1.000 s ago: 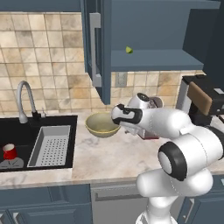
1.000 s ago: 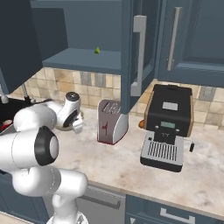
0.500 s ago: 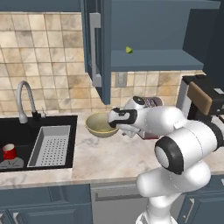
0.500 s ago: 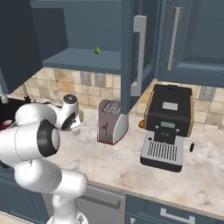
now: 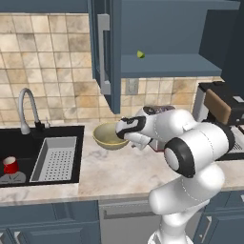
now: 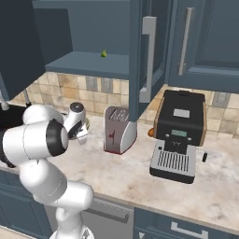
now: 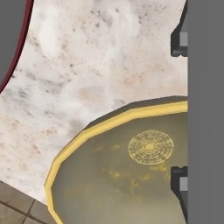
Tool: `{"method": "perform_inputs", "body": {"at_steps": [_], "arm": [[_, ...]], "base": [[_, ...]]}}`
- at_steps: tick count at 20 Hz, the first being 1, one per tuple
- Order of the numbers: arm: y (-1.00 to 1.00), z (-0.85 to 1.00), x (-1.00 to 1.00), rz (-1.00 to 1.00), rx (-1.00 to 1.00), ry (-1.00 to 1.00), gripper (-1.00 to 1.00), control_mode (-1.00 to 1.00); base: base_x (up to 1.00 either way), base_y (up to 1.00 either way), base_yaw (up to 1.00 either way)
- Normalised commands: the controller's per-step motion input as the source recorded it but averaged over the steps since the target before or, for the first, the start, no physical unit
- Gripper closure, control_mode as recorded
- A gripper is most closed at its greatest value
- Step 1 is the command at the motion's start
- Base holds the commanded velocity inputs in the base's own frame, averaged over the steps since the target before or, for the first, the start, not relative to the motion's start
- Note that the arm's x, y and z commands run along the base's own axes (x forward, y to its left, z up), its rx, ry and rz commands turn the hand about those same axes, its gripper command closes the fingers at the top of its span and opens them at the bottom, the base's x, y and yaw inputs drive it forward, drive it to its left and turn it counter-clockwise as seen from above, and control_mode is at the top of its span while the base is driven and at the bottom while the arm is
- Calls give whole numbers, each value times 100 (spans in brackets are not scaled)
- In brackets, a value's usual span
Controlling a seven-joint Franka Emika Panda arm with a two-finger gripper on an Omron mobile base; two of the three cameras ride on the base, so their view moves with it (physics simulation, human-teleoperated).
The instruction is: Pick the mug and place it in the sink. Pick the bowl and place it in the open cabinet and then close the cabinet.
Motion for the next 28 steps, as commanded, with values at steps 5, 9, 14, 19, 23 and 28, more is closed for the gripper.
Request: {"method": "perform_inputs", "body": {"at_steps": [5, 9, 14, 19, 23, 28], "arm": [[4, -9, 22, -1, 0, 0, -100, -100], [11, -18, 15, -1, 0, 0, 100, -100], [13, -33, 1, 0, 2, 3, 100, -100], [4, -30, 0, 0, 1, 1, 100, -100], [0, -6, -1, 0, 0, 0, 100, -100], [0, 40, -27, 0, 0, 2, 100, -100]], "base": [[0, 0, 0], [0, 0, 0], [0, 0, 0], [0, 0, 0], [0, 0, 0], [0, 0, 0]]}}
